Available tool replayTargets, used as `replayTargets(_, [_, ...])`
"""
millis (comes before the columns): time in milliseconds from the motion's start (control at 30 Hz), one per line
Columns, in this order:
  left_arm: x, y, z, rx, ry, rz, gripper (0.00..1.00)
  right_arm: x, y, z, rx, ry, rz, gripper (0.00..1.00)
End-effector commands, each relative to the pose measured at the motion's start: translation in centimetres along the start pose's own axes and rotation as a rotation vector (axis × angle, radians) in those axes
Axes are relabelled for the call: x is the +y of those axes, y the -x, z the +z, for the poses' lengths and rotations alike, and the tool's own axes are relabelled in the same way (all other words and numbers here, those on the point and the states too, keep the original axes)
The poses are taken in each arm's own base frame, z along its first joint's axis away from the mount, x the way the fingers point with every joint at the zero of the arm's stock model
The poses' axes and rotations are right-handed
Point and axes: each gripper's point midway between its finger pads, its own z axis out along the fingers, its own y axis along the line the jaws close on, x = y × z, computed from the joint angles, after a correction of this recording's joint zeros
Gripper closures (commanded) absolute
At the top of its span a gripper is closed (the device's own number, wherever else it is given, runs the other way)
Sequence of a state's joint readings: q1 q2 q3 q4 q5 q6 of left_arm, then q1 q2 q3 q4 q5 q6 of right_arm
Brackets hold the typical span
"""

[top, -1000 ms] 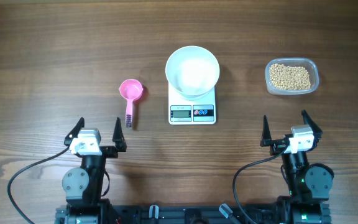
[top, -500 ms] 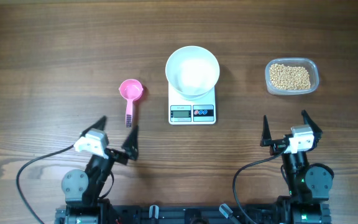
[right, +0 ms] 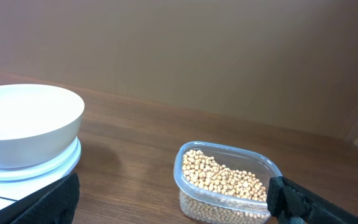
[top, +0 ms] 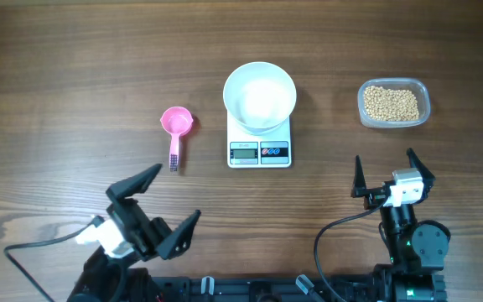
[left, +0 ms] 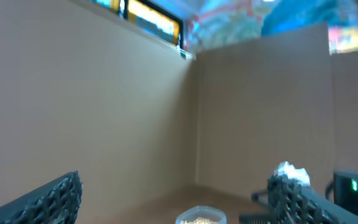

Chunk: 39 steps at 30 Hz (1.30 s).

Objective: Scoop item into bowl and weigh 150g on scale
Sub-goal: 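Move the left gripper forward over the pink scoop's handle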

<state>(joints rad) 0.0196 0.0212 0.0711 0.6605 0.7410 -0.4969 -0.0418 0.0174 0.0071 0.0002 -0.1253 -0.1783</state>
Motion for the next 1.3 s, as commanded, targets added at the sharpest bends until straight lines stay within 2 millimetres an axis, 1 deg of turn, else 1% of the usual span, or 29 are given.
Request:
replayTargets(0, [-0.1,5.4,1.5,-0.051,0.064,0.032,0.00,-0.2,0.3,0.0,-0.012,-0.011,-0.005,0.00])
replayTargets(33, [0.6,5.8,2.0,-0.010,0.106,0.003,0.00,-0.2,0.3,0.0,-0.012,-0.011,-0.005,0.00])
replayTargets(100, [2.6,5.3,2.9,0.124,0.220,-0.091,0.00,-0.2,0.2,0.0,-0.011,-0.011,-0.005,0.00])
replayTargets(233, [5.7,2.8,3.5,0.467,0.388,-0.199,0.00,-0.2,0.3,0.0,-0.012,-0.011,-0.005,0.00])
replayTargets(333, [7.4,1.1,3.6,0.691,0.478,-0.349,0.00,-0.2,0.3,0.0,-0.012,-0.011,-0.004,0.00])
replayTargets(400, [7.8,0.5,4.4,0.758,0.474,-0.428,0.00,-0.2,0.3,0.0,-0.012,-0.011,-0.004,0.00])
replayTargets(433, [7.9,-0.2,4.8,0.796,0.461,-0.498,0.00,-0.2,0.2,0.0,-0.011,-0.011,-0.005,0.00])
replayTargets(467, [7.8,-1.1,4.8,0.838,0.458,-0.572,0.00,-0.2,0.3,0.0,-0.012,-0.011,-0.005,0.00])
replayTargets(500, [7.9,-1.7,5.1,0.857,0.441,-0.606,0.00,-0.2,0.2,0.0,-0.011,-0.011,-0.005,0.00])
replayTargets(600, [8.9,-3.4,5.5,0.899,0.446,-0.675,0.00,-0.2,0.3,0.0,-0.012,-0.011,-0.005,0.00])
replayTargets(700, [10.5,-4.1,5.9,0.916,0.529,-0.757,0.00,-0.2,0.2,0.0,-0.011,-0.011,-0.004,0.00])
replayTargets(767, [12.1,-4.4,5.6,0.949,0.627,-0.777,0.00,-0.2,0.2,0.0,-0.011,-0.011,-0.005,0.00])
replayTargets(800, [12.9,-4.5,5.2,0.980,0.691,-0.773,0.01,-0.2,0.3,0.0,-0.012,-0.011,-0.005,0.00])
replayTargets(833, [13.8,-4.6,4.5,1.015,0.764,-0.767,0.00,-0.2,0.3,0.0,-0.012,-0.011,-0.005,0.00])
replayTargets(933, [16.2,-5.3,1.3,1.150,1.029,-0.758,0.00,-0.2,0.3,0.0,-0.012,-0.011,-0.005,0.00])
replayTargets(967, [16.7,-5.7,0.7,1.188,1.072,-0.755,0.00,-0.2,0.2,0.0,-0.011,-0.011,-0.005,0.00])
replayTargets(1100, [17.6,-8.3,-0.4,1.284,1.111,-0.798,0.00,-0.2,0.3,0.0,-0.012,-0.011,-0.005,0.00])
replayTargets(1200, [18.2,-10.4,-1.1,1.366,1.109,-0.817,0.00,-0.2,0.2,0.0,-0.011,-0.011,-0.005,0.00])
replayTargets(1267, [19.1,-11.7,-1.6,1.408,1.123,-0.804,0.00,-0.1,0.3,0.0,-0.012,-0.011,-0.005,0.01])
